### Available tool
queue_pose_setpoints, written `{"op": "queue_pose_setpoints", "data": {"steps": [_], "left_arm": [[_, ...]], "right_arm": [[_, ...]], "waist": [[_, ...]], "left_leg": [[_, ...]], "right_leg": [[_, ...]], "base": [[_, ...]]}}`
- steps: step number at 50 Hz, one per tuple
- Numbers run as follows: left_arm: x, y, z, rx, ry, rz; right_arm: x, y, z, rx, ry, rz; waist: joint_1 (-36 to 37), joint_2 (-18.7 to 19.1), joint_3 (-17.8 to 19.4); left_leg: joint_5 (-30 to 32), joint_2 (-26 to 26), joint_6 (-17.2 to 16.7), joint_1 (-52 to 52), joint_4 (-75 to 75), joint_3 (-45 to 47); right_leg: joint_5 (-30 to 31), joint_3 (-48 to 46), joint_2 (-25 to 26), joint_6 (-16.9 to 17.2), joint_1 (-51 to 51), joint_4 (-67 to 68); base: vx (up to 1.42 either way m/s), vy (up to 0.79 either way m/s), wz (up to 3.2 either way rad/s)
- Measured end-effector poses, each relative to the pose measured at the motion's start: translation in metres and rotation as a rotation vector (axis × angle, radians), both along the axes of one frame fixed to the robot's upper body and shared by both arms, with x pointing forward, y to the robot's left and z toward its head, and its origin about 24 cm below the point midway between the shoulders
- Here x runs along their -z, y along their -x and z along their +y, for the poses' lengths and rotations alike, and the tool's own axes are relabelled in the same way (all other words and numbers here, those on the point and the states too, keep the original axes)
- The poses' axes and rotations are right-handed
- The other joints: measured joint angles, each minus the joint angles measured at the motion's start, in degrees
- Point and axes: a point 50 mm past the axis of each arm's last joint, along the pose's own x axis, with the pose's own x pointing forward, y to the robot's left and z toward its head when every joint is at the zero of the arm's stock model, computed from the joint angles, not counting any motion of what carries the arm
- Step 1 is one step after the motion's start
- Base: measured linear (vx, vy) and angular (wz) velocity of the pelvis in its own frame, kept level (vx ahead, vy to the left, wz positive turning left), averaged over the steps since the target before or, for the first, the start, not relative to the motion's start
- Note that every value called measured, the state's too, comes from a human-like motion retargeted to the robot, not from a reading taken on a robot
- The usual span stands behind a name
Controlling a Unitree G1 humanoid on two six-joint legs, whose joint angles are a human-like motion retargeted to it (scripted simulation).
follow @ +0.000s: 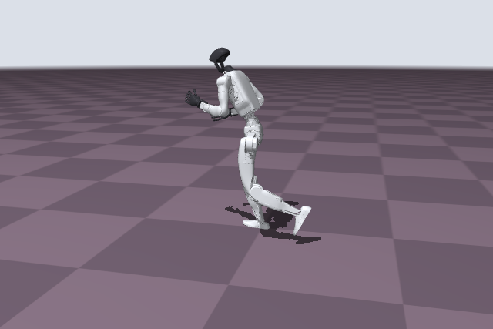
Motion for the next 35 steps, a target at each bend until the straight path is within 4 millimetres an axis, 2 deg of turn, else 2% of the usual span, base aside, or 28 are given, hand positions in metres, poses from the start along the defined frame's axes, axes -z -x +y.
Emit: {"op": "queue_pose_setpoints", "data": {"steps": [1, 3, 5, 7, 10, 12, 15, 17, 19, 21, 23, 25, 27, 30, 33, 35], "left_arm": [[0.039, 0.004, 0.019, -0.009, 0.048, 0.179], [0.103, 0.031, 0.058, -0.04, 0.117, 0.477], [0.134, 0.069, 0.094, -0.083, 0.06, 0.66], [0.139, 0.096, 0.122, -0.11, -0.096, 0.756], [0.125, 0.118, 0.156, -0.139, -0.281, 0.843], [0.114, 0.125, 0.176, -0.194, -0.333, 0.875], [0.103, 0.134, 0.195, -0.311, -0.403, 0.877], [0.104, 0.13, 0.194, -0.401, -0.453, 0.806], [0.114, 0.109, 0.181, -0.459, -0.465, 0.707], [0.125, 0.072, 0.156, -0.446, -0.457, 0.601], [0.117, 0.027, 0.121, -0.405, -0.459, 0.468], [0.077, -0.01, 0.079, -0.37, -0.431, 0.254], [0.017, -0.024, 0.036, -0.338, -0.336, -0.003], [-0.066, -0.013, -0.013, -0.297, -0.202, -0.347], [-0.123, 0.013, -0.042, -0.251, -0.209, -0.619], [-0.153, 0.03, -0.055, -0.224, -0.248, -0.752]], "right_arm": [[-0.025, -0.014, 0.016, -0.035, -0.079, -0.114], [-0.082, -0.026, 0.04, -0.108, -0.244, -0.344], [-0.135, -0.019, 0.049, -0.154, -0.397, -0.581], [-0.174, 0.0, 0.051, -0.178, -0.489, -0.798], [-0.209, 0.026, 0.054, -0.23, -0.548, -1.014], [-0.221, 0.036, 0.062, -0.313, -0.534, -1.07], [-0.226, 0.048, 0.079, -0.458, -0.442, -1.114], [-0.219, 0.051, 0.089, -0.55, -0.374, -1.109], [-0.197, 0.04, 0.095, -0.546, -0.293, -1.002], [-0.157, 0.022, 0.097, -0.455, -0.184, -0.82], [-0.106, 0.007, 0.091, -0.321, 0.038, -0.632], [-0.064, 0.007, 0.07, -0.254, 0.271, -0.477], [-0.043, 0.02, 0.043, -0.279, 0.345, -0.351], [-0.03, 0.042, 0.01, -0.331, 0.369, -0.191], [-0.019, 0.052, -0.021, -0.319, 0.503, -0.025], [-0.013, 0.053, -0.044, -0.269, 0.597, 0.086]], "waist": [[0.56, -0.28, 0.59], [3.35, -1.47, 0.4], [9.65, -3.48, -1.06], [18.44, -5.63, -2.28], [31.35, -8.93, -3.3], [36.75, -10.25, -3.37], [39.71, -10.28, -3.13], [38.59, -9.53, -1.59], [36.57, -8.89, 0.85], [34.41, -8.85, 3.35], [32.25, -9.48, 4.84], [28.91, -9.92, 5.15], [22.34, -9.23, 4.23], [9.36, -6.2, 1.95], [-0.91, -3.88, 0.55], [-5.77, -3.33, 0.48]], "left_leg": [[-3.2, -0.43, 1.19, -2.85, 4.19, -0.35], [-10.38, -0.36, 3.9, -8.9, 10.35, 1.09], [-16.27, 0.82, 7.37, -14.42, 11.52, 5.55], [-19.59, 0.49, 9.21, -18.27, 6.16, 9.89], [-19.34, -3.17, 7.27, -21.8, -11.79, 11.66], [-17.5, -4.83, 5.13, -21.56, -28.86, 11.5], [-13.93, -4.28, 2.18, -20.3, -48.75, 15.13], [-10.7, -4.62, 1.29, -19.34, -50.67, 15.91], [-14.03, -5.52, 3.85, -18.61, -42.73, 13.64], [-21.92, -6.24, 7.15, -17.8, -31.53, 11.35], [-27.69, -6.45, 7.5, -16.24, -24.06, 10.57], [-30.26, -6.52, 4.93, -13.43, -22.39, 10.15], [-30.02, -6.9, 2.22, -9.84, -25.52, 8.04], [-26.36, -6.55, -0.49, -5.2, -31.88, 2.77], [-20.9, -5.46, -2.96, -1.91, -36.28, -1.37], [-17.69, -5.76, -4.2, 0.07, -37.83, -3.58]], "right_leg": [[-0.99, 0.53, 0.61, -0.19, 2.43, -1.16], [-2.07, 1.65, 1.13, 0.36, 6.18, -3.01], [-0.8, 3.37, 0.71, 1.61, 9.18, -5.6], [2.8, 5.79, -0.7, 3.43, 12.09, -8.44], [10.31, 9.61, -2.89, 6.66, 16.52, -12.76], [15.66, 11.27, -3.58, 8.59, 19.91, -15.01], [21.22, 12.42, -3.22, 10.29, 25.89, -16.15], [22.55, 13.52, -3.08, 9.41, 30.11, -13.67], [22.57, 15.2, -3.23, 8.15, 32.06, -5.49], [20.73, 16.3, -3.49, 7.57, 30.06, 8.79], [16.62, 15.25, -4.83, 6.05, 24.74, 24.11], [11.26, 12.49, -6.88, 3.06, 18.44, 34.72], [6.84, 9.58, -6.99, 1.07, 12.71, 37.81], [4.48, 5.48, -3.94, 1.79, 5.42, 31.08], [7.3, 2.31, -1.46, 4.59, 0.54, 12.12], [9.92, -0.6, -1.89, 6.09, -1.09, -3.54]], "base": [[1.06, -0.17, -0.95], [1.06, -0.15, -0.86], [1.08, -0.1, -1.01], [1.1, -0.01, -1.12], [1.13, 0.12, -1.08], [1.16, 0.23, -0.71], [1.18, 0.3, -0.14], [1.2, 0.33, 0.47], [1.19, 0.33, 0.89], [1.15, 0.27, 0.93], [1.07, 0.19, 0.72], [1.01, 0.15, 0.76], [0.96, 0.12, 1.18], [0.95, 0.02, 1.49], [0.96, -0.15, 1.17], [0.99, -0.25, 0.87]]}}
